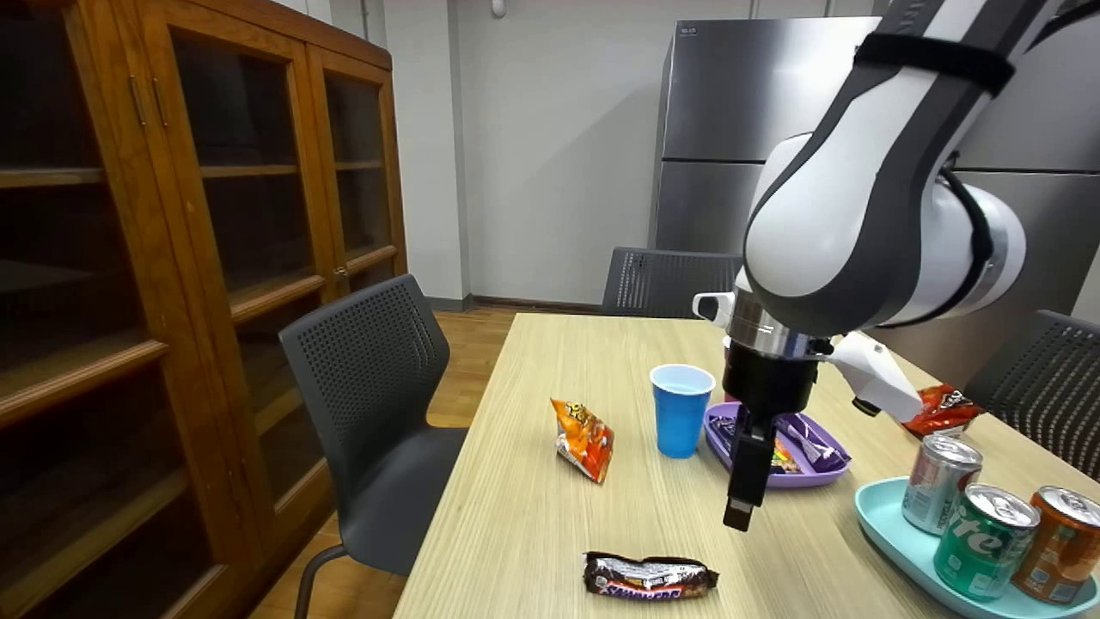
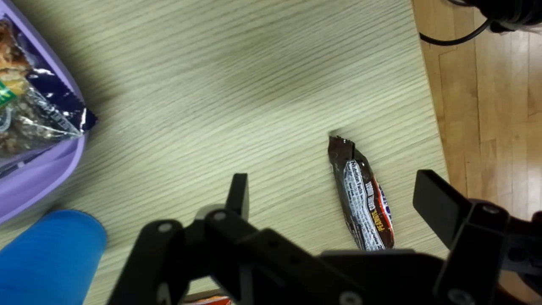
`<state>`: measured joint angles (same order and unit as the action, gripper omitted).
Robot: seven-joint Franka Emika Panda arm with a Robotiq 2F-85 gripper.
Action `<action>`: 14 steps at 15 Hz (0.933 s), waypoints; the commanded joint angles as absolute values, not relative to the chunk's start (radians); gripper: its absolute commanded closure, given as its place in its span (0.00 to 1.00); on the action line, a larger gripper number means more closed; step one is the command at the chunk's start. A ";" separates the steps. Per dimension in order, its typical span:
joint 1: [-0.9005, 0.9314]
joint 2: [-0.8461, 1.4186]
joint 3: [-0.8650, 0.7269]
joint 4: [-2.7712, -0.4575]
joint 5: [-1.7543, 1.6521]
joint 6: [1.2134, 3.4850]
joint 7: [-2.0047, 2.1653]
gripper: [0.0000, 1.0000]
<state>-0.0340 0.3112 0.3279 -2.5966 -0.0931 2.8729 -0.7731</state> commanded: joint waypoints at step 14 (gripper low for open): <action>0.295 0.509 0.130 -2.410 -0.476 2.918 -0.568 0.00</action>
